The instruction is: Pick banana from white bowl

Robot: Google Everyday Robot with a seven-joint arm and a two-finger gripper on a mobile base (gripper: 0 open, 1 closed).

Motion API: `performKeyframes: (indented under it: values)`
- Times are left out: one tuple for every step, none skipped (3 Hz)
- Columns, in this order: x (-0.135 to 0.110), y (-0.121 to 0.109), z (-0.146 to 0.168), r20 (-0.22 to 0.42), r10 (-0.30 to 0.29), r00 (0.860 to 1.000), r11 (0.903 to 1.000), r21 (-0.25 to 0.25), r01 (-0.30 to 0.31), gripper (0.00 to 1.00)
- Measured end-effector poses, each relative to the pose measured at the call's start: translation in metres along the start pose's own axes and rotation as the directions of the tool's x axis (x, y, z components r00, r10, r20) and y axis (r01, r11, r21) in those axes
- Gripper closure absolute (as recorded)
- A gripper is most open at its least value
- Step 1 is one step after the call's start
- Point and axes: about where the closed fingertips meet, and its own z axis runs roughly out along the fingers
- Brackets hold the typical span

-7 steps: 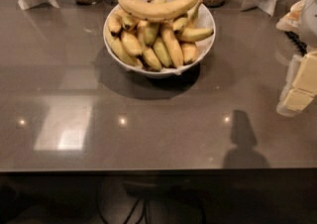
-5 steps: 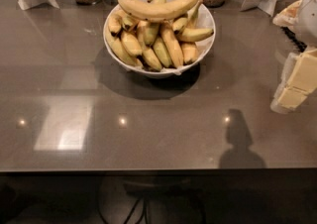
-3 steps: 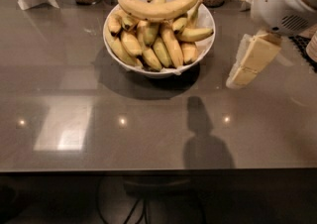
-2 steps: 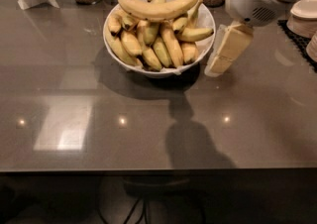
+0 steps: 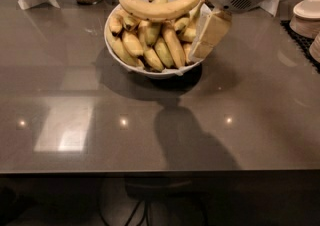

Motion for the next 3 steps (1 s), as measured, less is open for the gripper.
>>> performKeyframes:
  values:
    - [-0.011, -0.014, 0.012, 0.041, -0.027, 0.999, 0.9994, 0.024, 0.026, 0.00]
    - [-0.021, -0.024, 0.024, 0.078, -0.047, 0.996, 0.9983, 0.039, 0.044, 0.00]
    - [-0.032, -0.039, 0.046, 0.120, -0.066, 0.991, 0.9970, 0.048, 0.060, 0.11]
